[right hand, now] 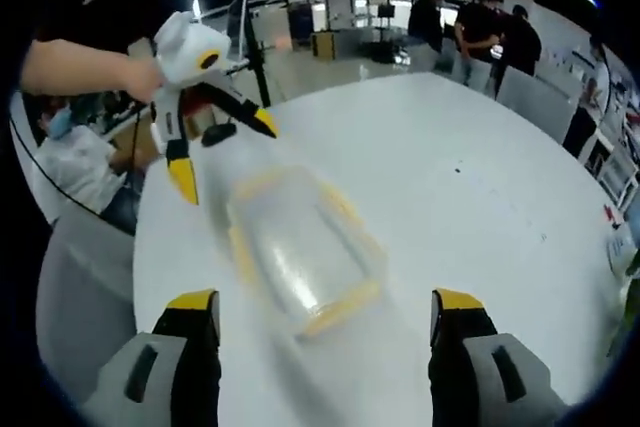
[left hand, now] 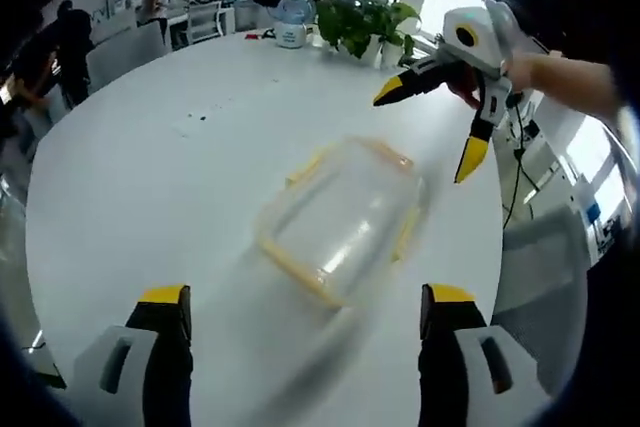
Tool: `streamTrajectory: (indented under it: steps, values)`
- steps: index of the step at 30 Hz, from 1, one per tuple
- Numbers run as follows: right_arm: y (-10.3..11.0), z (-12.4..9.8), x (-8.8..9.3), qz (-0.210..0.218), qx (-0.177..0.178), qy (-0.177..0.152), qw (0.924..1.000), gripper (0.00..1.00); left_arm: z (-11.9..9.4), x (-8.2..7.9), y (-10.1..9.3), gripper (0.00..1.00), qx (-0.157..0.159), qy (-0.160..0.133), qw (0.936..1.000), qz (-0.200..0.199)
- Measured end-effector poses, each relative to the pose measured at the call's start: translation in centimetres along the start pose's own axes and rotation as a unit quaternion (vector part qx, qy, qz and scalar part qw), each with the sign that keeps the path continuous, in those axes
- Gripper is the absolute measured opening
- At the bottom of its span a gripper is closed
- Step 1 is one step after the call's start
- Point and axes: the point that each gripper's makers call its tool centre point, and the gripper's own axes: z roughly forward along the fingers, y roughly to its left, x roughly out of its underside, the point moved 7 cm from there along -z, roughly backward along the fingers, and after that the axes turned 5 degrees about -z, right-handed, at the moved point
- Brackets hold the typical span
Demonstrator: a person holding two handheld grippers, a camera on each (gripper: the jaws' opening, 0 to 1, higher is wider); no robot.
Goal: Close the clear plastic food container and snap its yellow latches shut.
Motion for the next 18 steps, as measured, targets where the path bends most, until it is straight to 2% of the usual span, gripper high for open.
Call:
streamTrajectory:
  steps: [2, 10, 18]
  values:
    - [0.0, -0.3, 0.2, 0.011, 0.006, -0.008, 0.9999, 0.85, -0.3, 0.3, 0.1, 0.95, -0.002, -0.014, 0.9997, -0.019]
    - [0.3, -1.7, 1.1, 0.044, 0.024, -0.027, 0.9984, 0.84, -1.5, 2.0, 0.6, 0.93, -0.011, -0.031, 0.9979, -0.056]
    - [1.3, -2.9, 2.5, 0.068, 0.037, -0.047, 0.9959, 0.85, -2.7, 3.4, 0.6, 0.91, -0.02, -0.078, 0.9908, -0.108]
